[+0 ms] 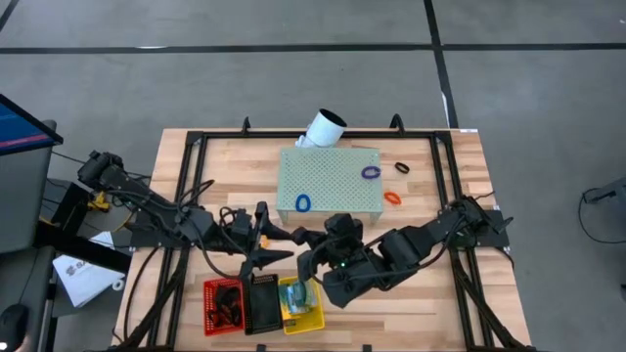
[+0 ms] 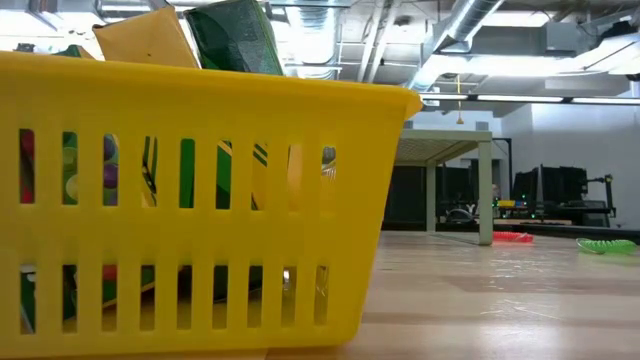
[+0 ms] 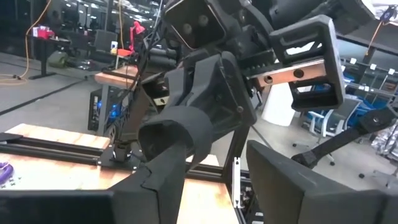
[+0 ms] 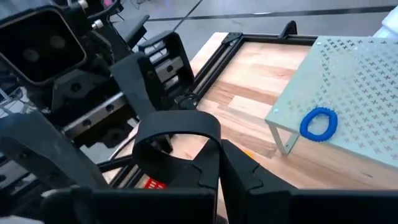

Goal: Pick & Place Office Desk Supplies
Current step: Put the black rubber band into the red bin

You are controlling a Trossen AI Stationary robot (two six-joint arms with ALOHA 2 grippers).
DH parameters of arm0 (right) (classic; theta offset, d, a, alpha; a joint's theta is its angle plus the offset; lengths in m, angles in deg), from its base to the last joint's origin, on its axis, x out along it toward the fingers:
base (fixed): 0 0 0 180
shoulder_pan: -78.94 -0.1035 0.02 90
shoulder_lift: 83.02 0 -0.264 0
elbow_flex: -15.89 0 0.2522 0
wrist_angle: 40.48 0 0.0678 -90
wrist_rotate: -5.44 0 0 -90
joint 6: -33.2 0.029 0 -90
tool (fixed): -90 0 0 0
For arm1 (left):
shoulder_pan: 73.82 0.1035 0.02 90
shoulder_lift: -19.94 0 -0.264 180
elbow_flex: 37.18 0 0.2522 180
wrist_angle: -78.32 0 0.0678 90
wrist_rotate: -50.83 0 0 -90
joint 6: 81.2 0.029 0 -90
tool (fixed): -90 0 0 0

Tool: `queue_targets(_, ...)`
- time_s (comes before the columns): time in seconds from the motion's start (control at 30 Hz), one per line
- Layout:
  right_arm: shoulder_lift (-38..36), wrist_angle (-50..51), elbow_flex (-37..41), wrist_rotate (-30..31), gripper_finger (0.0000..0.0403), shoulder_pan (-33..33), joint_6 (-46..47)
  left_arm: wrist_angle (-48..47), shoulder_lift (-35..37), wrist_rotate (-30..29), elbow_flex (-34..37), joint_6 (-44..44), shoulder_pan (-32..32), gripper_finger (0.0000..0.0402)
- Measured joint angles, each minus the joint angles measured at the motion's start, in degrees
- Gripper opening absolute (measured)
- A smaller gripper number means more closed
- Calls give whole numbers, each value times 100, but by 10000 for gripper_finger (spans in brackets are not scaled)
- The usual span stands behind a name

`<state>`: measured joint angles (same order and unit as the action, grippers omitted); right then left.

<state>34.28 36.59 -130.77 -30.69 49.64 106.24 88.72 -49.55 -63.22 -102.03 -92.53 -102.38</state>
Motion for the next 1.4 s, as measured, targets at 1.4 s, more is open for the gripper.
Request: queue_targets(1.4,2,-199,0,472,159,-70,-106,-5375,1036,937,261,-5272,-2536,0)
